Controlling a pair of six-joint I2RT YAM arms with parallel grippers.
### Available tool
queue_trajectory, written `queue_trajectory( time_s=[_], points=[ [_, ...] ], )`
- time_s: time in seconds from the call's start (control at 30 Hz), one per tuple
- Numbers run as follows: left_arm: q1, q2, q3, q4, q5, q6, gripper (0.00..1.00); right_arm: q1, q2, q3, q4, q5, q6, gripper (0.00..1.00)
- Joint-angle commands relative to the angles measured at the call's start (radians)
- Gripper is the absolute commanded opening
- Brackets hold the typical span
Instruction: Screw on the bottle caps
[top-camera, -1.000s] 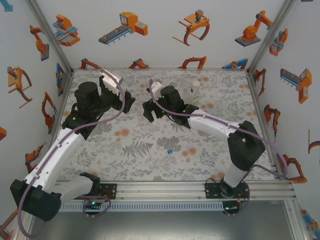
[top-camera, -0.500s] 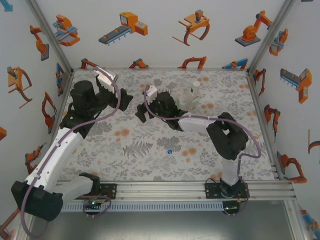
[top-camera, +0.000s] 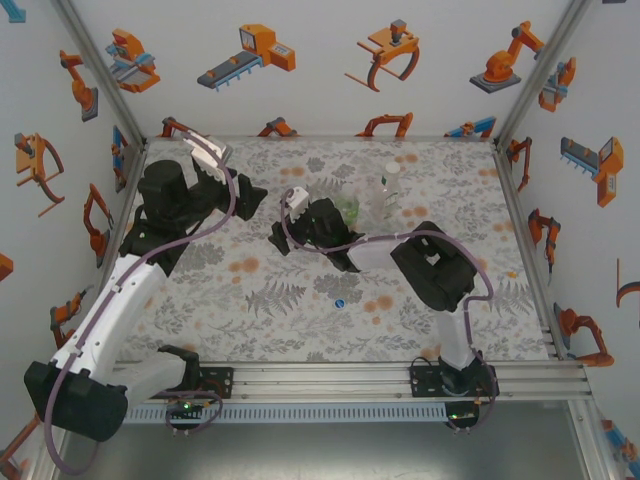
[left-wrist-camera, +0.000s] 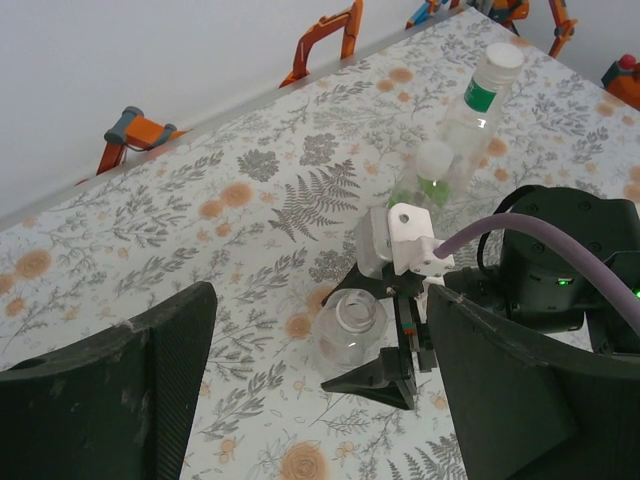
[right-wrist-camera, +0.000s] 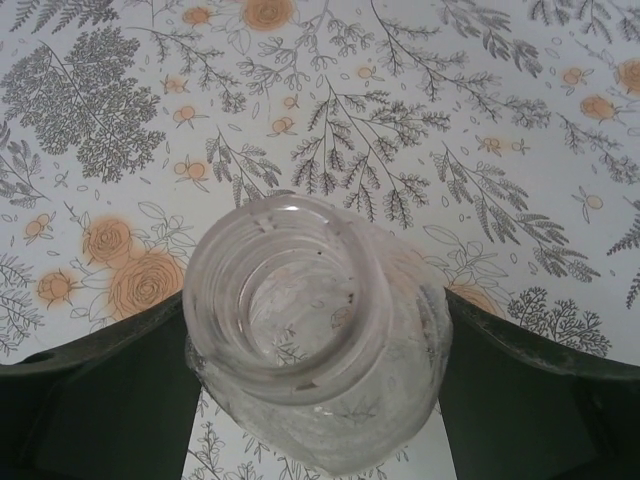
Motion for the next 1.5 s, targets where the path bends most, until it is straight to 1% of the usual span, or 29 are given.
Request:
queue_trajectory(
  time_s=[0.0, 0.1, 0.27, 0.43, 0.6, 0.77, 0.9, 1.03, 1.13, 1.27, 1.47],
  points=[
    [0.01, 0.006, -0.002, 0.036, 0.038, -0.031, 0.78, 0.002, -0.006, -0.005, 0.069, 0.015, -0.019, 0.71],
    [0.015, 0.006, -0.003, 0.039, 0.038, -0.04, 0.78, 0.005, -0.007, -0.003, 0.071, 0.015, -0.02, 0.68],
    [0.018, 0.005, -0.002, 0.043, 0.05, -0.045, 0.78, 0.005, -0.012, -0.007, 0.071, 0.012, -0.026, 0.58],
    [0.019, 0.001, -0.004, 0.044, 0.052, -0.042, 0.78, 0.006, -0.036, -0.021, 0.071, 0.014, -0.028, 0.54],
    [0.019, 0.003, -0.013, 0.056, 0.059, -0.036, 0.78, 0.006, -0.116, -0.076, 0.068, 0.036, -0.024, 0.49],
    [0.02, 0.004, -0.027, 0.089, 0.103, -0.039, 0.78, 0.003, -0.24, -0.16, 0.058, 0.076, -0.018, 0.45],
    [0.021, -0.003, -0.058, 0.168, 0.175, -0.054, 0.78, -0.003, -0.357, -0.208, 0.006, 0.087, -0.01, 0.41],
    [0.021, -0.018, -0.096, 0.247, 0.216, -0.063, 0.78, -0.016, -0.474, -0.245, -0.039, 0.092, 0.008, 0.39],
    [0.021, -0.033, -0.122, 0.299, 0.244, -0.063, 0.79, -0.029, -0.562, -0.251, -0.086, 0.078, 0.028, 0.37],
    [0.021, -0.049, -0.155, 0.376, 0.318, -0.061, 0.79, -0.037, -0.664, -0.233, -0.191, 0.043, 0.031, 0.36],
    [0.018, -0.084, -0.236, 0.592, 0.446, -0.101, 0.81, -0.04, -0.799, -0.219, -0.271, 0.043, 0.063, 0.34]
  ],
)
